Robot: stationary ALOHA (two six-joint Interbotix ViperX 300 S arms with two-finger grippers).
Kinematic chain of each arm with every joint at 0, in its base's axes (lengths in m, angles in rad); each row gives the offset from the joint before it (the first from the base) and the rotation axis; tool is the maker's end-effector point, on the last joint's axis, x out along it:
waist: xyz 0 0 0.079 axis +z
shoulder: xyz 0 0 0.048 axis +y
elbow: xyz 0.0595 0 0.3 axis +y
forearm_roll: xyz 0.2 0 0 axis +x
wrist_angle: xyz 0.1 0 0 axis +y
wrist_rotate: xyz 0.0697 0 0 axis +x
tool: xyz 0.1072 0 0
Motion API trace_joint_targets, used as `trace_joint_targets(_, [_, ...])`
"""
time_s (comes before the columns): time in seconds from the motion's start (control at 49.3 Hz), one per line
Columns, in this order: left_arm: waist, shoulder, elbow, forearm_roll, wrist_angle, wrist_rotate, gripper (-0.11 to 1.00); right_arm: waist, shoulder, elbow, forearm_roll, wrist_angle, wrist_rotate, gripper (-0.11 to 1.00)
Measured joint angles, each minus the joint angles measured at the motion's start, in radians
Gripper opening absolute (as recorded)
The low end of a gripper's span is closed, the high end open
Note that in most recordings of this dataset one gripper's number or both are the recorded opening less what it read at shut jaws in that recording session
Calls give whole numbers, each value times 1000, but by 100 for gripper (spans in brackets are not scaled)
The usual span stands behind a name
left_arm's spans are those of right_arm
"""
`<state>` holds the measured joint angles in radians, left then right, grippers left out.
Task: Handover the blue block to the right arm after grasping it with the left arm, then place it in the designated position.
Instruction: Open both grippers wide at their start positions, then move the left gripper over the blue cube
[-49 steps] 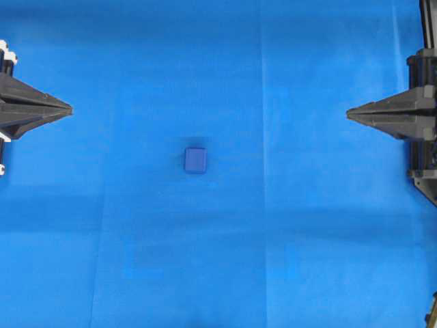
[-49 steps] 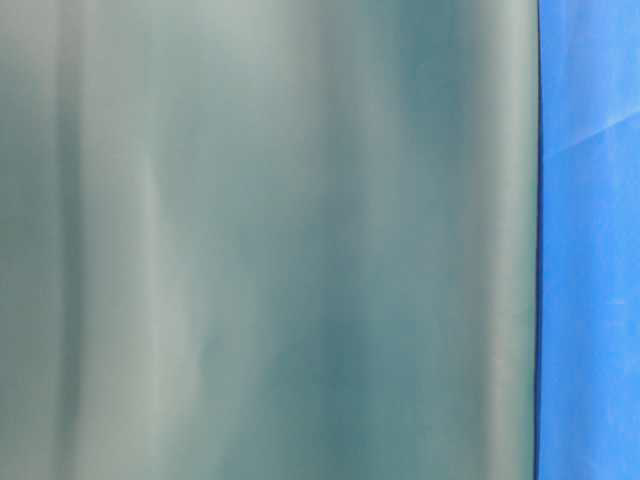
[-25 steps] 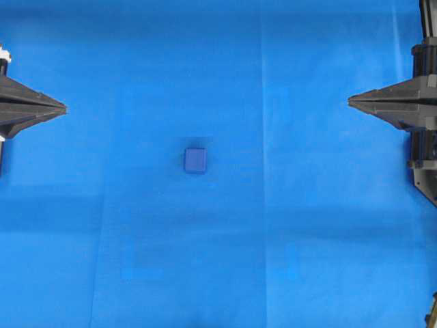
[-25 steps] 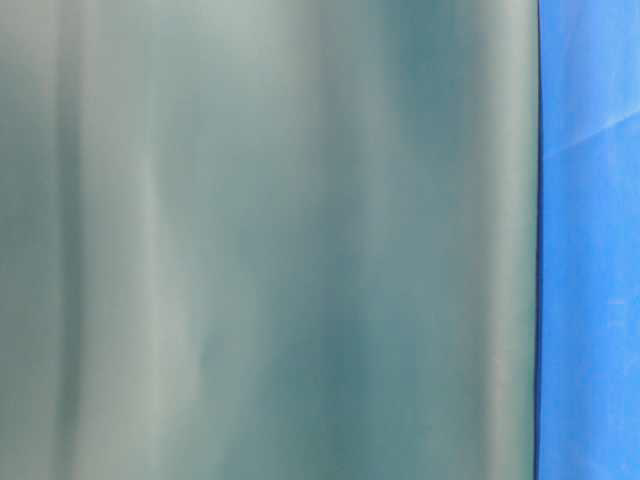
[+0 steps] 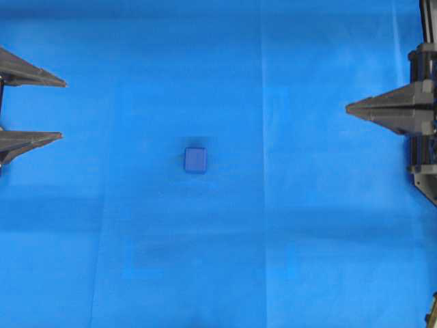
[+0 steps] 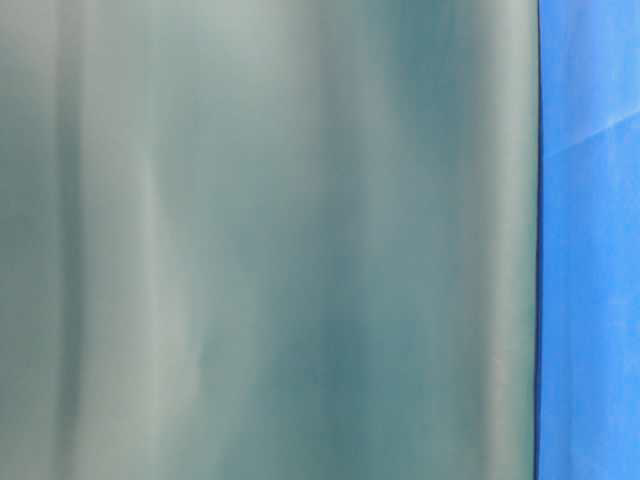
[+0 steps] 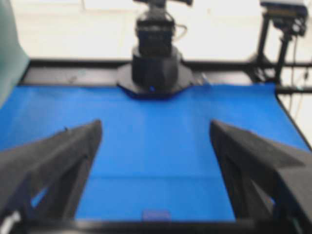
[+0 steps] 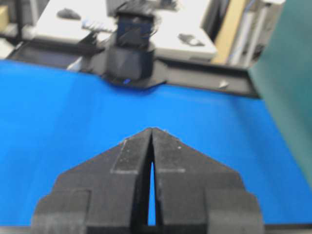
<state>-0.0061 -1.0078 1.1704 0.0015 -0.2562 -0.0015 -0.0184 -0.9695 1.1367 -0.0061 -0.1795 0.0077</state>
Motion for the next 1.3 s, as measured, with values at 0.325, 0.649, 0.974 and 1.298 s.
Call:
trace_joint_targets(0.325, [0, -2, -2, 2, 2, 0, 93, 2, -15, -12, 0, 26, 6, 8])
trace_joint_targets(0.649, [0, -2, 0, 0, 2, 2, 93, 2, -12, -12, 0, 26, 12, 94])
trace_joint_targets(0.974, [0, 0, 0, 0, 0, 2, 93, 2, -11, -12, 2, 26, 12, 97])
trace_joint_targets(1.298, [11, 152, -80, 0, -78, 0, 93, 2, 2, -12, 2, 21, 12, 97])
